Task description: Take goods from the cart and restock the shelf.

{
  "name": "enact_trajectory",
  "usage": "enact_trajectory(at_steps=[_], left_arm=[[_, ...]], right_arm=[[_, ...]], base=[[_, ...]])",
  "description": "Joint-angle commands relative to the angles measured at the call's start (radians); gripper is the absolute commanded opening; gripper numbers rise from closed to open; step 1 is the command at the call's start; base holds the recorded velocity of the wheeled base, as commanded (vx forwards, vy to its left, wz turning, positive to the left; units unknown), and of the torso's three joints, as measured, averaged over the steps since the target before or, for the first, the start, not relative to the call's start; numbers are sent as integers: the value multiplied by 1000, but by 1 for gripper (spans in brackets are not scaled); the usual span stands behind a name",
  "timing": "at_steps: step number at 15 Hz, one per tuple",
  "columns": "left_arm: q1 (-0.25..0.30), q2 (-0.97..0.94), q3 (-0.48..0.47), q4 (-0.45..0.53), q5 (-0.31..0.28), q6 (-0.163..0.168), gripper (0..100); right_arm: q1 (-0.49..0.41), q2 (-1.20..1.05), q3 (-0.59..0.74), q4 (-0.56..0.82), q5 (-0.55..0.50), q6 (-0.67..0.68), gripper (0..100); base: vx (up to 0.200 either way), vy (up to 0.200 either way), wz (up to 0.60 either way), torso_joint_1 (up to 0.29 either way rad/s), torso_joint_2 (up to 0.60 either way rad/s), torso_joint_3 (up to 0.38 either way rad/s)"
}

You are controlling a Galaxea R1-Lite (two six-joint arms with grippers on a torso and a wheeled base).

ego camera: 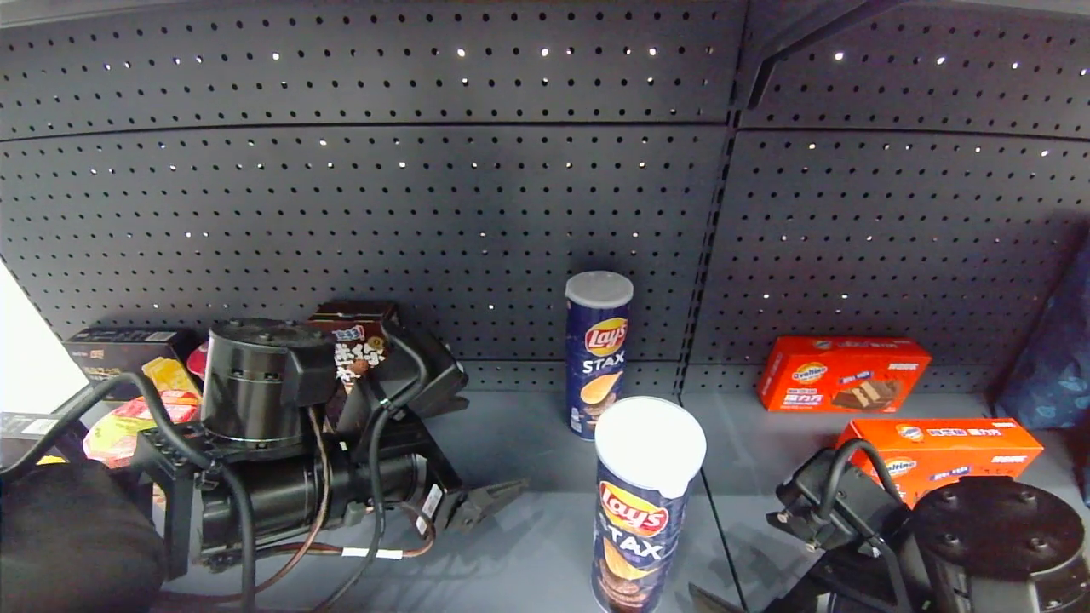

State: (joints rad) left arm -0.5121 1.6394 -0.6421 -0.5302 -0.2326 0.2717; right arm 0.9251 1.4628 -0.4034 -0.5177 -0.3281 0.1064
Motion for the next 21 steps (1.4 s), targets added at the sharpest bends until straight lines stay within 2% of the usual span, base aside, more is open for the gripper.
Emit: enact_trajectory(at_steps=[1, 2, 4, 6, 14, 21], left_arm=[[-2, 57, -30, -1, -1, 9, 100], [-22, 163, -117, -1, -1, 18, 100], [-32, 234, -186, -1, 7, 14, 100], [-40, 297, -260, -1, 13, 14, 100], [-60, 323, -271, -2, 13, 14, 100], [-62, 332, -277, -27, 13, 14, 100]], right_arm=[[4, -25, 3, -1, 1, -1, 100], [17, -48, -11, -2, 17, 4, 100], [31, -48, -17, -2, 35, 19, 100], [120, -45, -40, -1, 32, 62, 100], [118, 5, -49, -1, 34, 73, 100], [34, 68, -77, 1, 23, 68, 100]], base=[[0, 0, 0, 0, 0, 0], [0, 0, 0, 0, 0, 0], [0, 0, 0, 0, 0, 0], [0, 0, 0, 0, 0, 0], [0, 0, 0, 0, 0, 0], [0, 0, 0, 0, 0, 0]])
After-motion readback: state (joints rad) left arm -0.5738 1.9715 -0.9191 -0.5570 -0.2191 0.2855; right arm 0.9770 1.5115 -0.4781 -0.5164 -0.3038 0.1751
